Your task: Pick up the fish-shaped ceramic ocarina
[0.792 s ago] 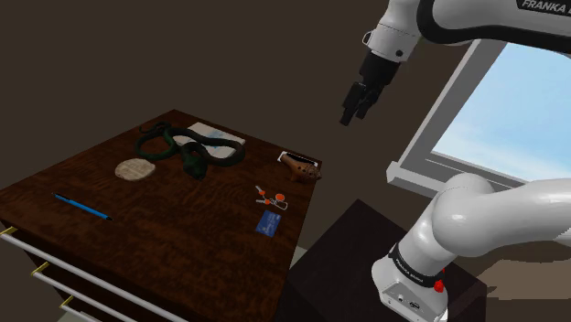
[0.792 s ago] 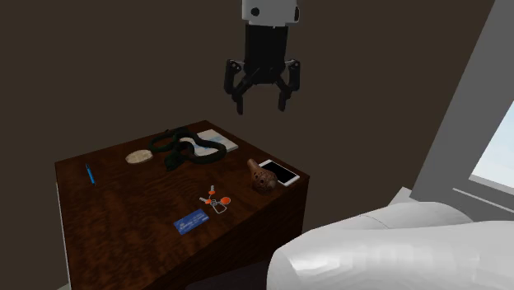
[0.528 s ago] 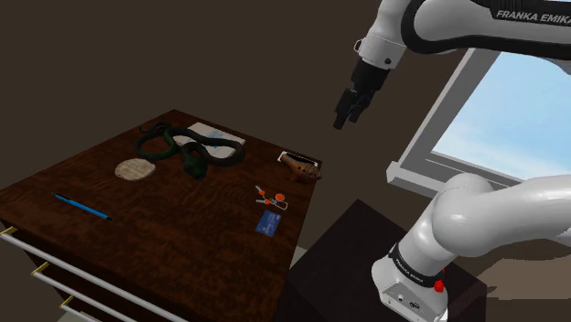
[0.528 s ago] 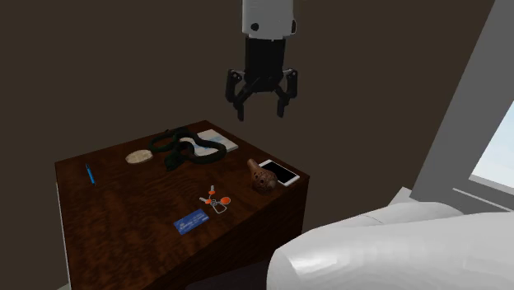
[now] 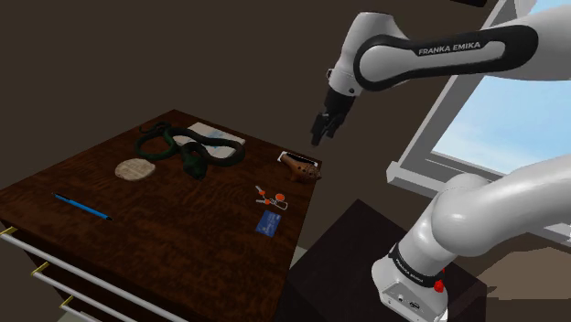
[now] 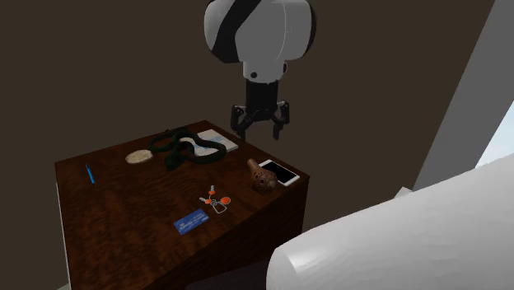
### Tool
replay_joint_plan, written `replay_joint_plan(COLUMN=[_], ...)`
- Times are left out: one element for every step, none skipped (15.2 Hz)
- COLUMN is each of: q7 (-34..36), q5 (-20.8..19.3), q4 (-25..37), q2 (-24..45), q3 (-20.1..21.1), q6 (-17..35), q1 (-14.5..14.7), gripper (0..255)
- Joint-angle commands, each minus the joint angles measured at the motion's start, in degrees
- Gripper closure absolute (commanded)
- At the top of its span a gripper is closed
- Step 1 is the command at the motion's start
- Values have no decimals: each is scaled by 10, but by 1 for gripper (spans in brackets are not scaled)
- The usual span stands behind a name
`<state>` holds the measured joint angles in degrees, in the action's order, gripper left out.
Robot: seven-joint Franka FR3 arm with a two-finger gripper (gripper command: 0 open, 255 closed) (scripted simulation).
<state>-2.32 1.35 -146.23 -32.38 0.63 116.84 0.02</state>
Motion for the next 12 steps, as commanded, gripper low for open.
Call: replay_joint_plan(q7=[-8, -12, -16, -19, -23, -26, -29, -33, -36, -37, -37, -37], q5=[-4, -5, -7, -9, -10, -12, -13, -15, -16, -17, -17, -17], q4=[-1, 0, 1, 4, 7, 11, 16, 21, 28, 30, 27, 25], q2=[43, 64, 85, 107, 129, 152, 175, 198, 222, 231, 236, 242], q3=[-3, -5, -6, -7, -9, -10, -11, -12, -13, -14, -14, -14], q6=[43, 62, 81, 100, 118, 136, 153, 169, 185, 191, 200, 208], q1=[-2, -3, -3, -4, -5, -6, -7, -8, -9, -9, -9, -9], gripper=[0, 0, 0, 0, 0, 0, 0, 0, 0, 0, 0, 0])
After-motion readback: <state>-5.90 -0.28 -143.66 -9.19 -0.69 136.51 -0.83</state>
